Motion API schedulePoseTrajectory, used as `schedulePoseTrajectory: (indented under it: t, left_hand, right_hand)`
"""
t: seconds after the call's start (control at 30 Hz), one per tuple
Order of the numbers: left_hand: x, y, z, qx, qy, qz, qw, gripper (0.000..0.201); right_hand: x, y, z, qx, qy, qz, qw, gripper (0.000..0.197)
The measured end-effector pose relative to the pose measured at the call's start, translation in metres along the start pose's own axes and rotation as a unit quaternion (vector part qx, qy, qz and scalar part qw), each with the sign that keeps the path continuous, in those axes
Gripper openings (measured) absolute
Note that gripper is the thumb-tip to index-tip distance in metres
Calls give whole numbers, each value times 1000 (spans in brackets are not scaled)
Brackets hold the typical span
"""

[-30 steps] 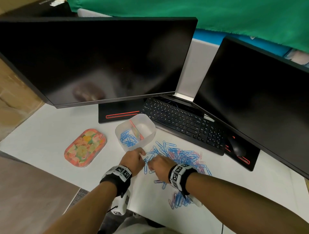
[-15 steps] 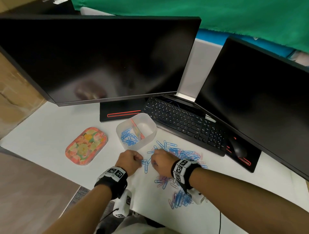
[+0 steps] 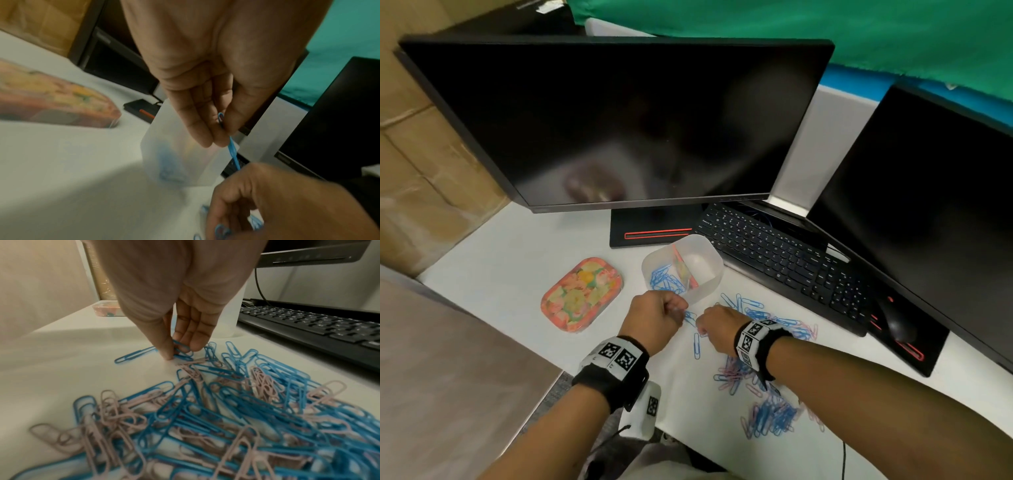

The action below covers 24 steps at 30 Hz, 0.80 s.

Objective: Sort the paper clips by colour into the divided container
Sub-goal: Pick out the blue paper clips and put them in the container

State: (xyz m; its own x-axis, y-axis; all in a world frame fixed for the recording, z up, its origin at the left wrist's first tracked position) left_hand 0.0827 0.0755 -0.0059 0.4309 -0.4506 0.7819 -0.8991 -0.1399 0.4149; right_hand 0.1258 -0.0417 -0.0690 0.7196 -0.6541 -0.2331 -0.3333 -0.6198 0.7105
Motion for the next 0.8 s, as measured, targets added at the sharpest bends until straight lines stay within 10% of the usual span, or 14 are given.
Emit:
schedulePoseTrajectory:
  t: [0.23,0.43,0.8]
  left_hand:
    - [44,-9,-48,100,-119,55,986,13]
    - [25,-34,-38,52,-204,11,977,22]
    - [-16,5,-34,120,-127,39,984,10]
  right_hand:
    - [8,-4,2,-9,-79,31,996,31]
    - [7,-6,9,-45,-79,53,994,25]
    - [-5,34,-85,141,-237,-11,961,15]
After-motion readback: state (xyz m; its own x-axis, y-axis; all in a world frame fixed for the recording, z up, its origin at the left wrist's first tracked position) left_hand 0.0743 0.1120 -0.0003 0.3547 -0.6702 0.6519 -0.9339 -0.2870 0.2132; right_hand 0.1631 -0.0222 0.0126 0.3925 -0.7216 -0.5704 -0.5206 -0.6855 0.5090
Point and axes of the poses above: each hand's wrist, its own y-axis away from the middle knuckle, its own z-axis out of the palm, x = y × z, the point moved 9 cm from there along -y, towards the middle knuckle, and after that the axes turned 13 degrees about -x, right-handed, at the moved point
